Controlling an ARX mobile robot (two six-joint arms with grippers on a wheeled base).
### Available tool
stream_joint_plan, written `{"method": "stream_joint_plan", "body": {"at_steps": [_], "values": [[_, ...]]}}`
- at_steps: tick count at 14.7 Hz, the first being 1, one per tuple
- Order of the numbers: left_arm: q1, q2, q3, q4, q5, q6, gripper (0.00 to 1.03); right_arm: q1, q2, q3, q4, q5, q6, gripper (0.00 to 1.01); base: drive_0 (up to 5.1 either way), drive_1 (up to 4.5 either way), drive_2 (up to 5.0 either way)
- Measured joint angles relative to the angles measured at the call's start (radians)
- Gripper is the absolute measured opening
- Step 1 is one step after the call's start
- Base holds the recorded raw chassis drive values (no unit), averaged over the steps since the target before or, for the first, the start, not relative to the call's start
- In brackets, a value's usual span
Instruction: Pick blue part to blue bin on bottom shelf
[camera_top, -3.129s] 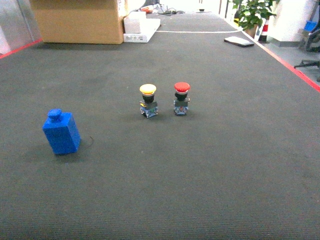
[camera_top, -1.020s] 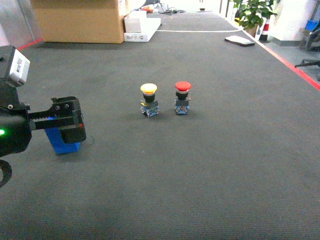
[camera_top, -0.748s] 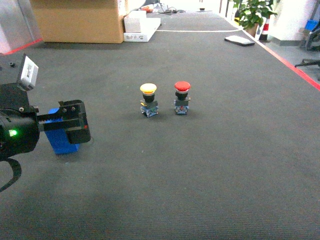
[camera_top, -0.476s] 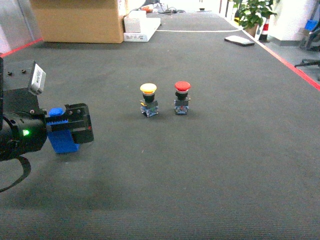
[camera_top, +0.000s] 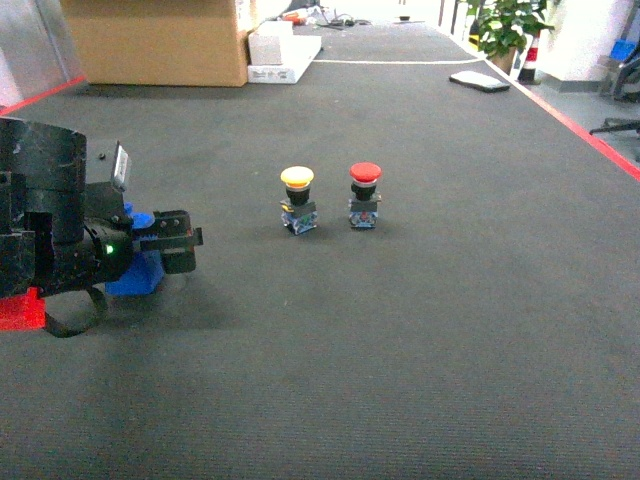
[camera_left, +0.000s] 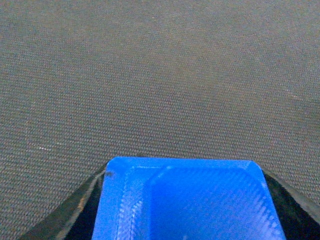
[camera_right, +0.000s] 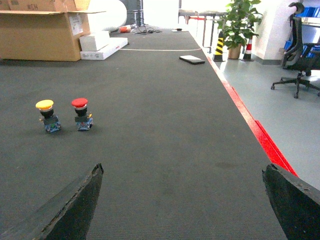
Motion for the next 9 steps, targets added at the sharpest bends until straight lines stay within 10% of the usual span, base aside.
{"method": "stream_joint_plan", "body": {"at_steps": [3, 9], "values": [[0.000, 0.002, -0.001, 0.017, -0.005, 0.007, 0.45, 0.000, 0.000, 0.000, 0.000, 0.000, 0.000, 0.98, 0.0, 0.00, 0.0], [-0.023, -0.179, -0.199, 0.062, -0.019, 0.008, 0.44, 0.000, 0.000, 0.000, 0.000, 0.000, 0.000, 0.98, 0.0, 0.00, 0.0]]}}
